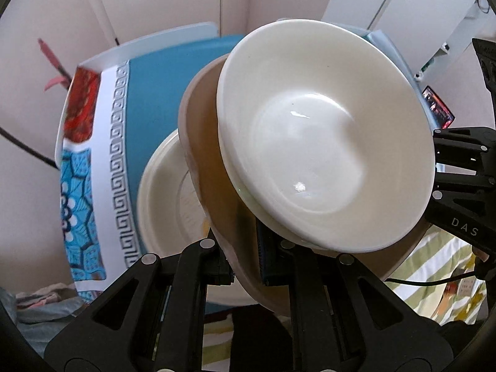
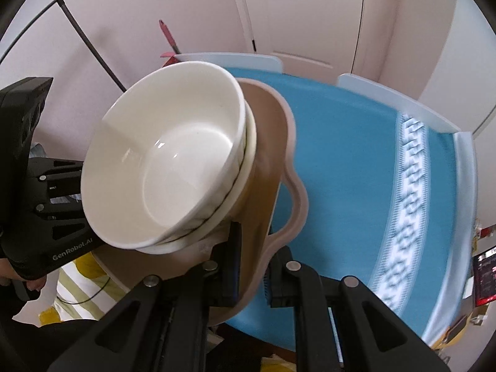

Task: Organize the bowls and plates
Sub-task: 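Carry the taupe dish with bowls using both tools onto the plate stack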

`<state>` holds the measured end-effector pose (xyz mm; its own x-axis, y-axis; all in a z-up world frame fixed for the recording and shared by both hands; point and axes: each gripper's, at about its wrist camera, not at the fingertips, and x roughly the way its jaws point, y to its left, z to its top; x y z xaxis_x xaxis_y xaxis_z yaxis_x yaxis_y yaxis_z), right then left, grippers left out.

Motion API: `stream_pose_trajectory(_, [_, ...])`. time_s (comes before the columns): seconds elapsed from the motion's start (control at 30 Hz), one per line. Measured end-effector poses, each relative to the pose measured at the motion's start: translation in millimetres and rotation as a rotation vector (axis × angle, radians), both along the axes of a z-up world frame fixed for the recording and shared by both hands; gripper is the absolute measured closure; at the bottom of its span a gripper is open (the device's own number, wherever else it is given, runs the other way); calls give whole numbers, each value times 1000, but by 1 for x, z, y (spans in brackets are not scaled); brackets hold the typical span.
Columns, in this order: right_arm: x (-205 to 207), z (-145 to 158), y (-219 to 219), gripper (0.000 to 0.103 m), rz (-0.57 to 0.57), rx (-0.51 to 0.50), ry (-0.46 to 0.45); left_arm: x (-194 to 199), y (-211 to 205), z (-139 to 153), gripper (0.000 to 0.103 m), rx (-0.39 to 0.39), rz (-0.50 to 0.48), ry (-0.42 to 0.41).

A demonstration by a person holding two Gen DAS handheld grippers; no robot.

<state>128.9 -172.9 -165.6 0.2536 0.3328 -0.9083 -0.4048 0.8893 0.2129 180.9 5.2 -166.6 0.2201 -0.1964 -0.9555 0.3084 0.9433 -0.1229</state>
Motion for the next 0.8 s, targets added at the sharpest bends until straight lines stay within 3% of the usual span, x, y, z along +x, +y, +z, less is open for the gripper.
stream_pose_trajectory(0.3, [-6, -31, 33, 92, -32, 0, 40, -11, 32, -31, 94, -2, -18, 50])
stream_pose_trajectory(0.5, [-10, -35, 44, 92, -76, 3, 43, -12, 41, -43, 94, -12, -32, 58])
stream_pose_trajectory(0.77, [-12, -39, 46, 92, -138, 5, 41, -7, 43, -47, 94, 5, -73, 17])
stream_pose_trajectory(0.8, [-12, -40, 46, 92, -142, 4, 44, -8, 43, -47, 94, 11, -85, -18])
